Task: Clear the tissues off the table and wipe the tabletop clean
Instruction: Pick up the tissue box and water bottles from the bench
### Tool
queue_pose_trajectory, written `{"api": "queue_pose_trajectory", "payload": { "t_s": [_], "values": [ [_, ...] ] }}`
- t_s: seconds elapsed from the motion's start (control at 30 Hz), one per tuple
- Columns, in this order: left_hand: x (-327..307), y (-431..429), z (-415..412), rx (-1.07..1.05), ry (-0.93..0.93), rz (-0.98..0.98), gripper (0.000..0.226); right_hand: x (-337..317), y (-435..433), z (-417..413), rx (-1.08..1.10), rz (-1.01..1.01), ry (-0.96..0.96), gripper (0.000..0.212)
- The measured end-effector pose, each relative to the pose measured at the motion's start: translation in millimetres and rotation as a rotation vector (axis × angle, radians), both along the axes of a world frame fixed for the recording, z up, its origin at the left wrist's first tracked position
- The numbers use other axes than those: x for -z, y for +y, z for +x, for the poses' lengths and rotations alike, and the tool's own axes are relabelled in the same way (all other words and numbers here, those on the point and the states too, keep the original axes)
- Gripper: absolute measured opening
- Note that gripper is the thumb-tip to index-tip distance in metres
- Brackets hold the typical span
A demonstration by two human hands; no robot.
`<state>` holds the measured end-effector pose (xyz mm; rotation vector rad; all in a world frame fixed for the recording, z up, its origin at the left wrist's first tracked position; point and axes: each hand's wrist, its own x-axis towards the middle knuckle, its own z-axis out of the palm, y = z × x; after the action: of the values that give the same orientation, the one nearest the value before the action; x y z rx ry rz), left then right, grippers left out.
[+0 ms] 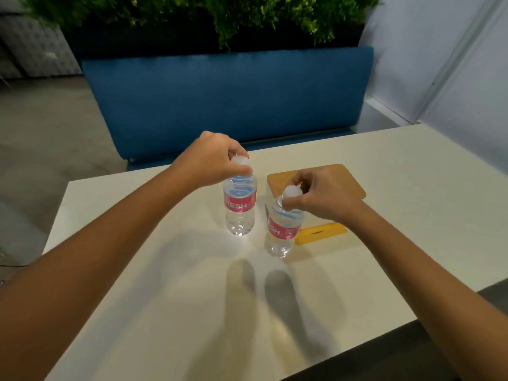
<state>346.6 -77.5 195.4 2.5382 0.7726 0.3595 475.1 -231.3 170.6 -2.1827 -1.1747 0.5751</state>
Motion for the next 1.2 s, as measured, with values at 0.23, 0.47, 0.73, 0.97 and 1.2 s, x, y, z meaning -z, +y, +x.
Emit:
{"api": "queue_pose_trajectory", "payload": {
  "t_s": [0.23, 0.47, 0.73, 0.97, 1.2],
  "values": [
    [38.9, 31.7, 19.8, 0.029, 0.105, -0.009, 0.036, 24.5, 34.3, -2.4, 0.012, -0.044, -0.021, 0.030],
    [72.4, 45.9, 54.3, 0.055, 0.193, -0.046, 0.038, 42.2, 50.3, 6.1, 0.018, -0.086, -0.050, 0.032],
    [77.8, 53.6, 83.8, 0.059, 0.161, -0.052, 0.037, 54.6, 61.9, 10.3, 0.005, -0.110, -0.124, 0.035],
    [76.0, 58.5, 90.6, 0.089, 0.174, -0.066, 0.039, 53.0, 75.1, 13.1, -0.024, -0.096, -0.181, 0.040],
    [72.5, 61.4, 88.4, 0.085, 0.169, -0.131, 0.040, 57.7, 78.5, 16.6, -0.017, -0.121, -0.193, 0.044]
  ]
}}
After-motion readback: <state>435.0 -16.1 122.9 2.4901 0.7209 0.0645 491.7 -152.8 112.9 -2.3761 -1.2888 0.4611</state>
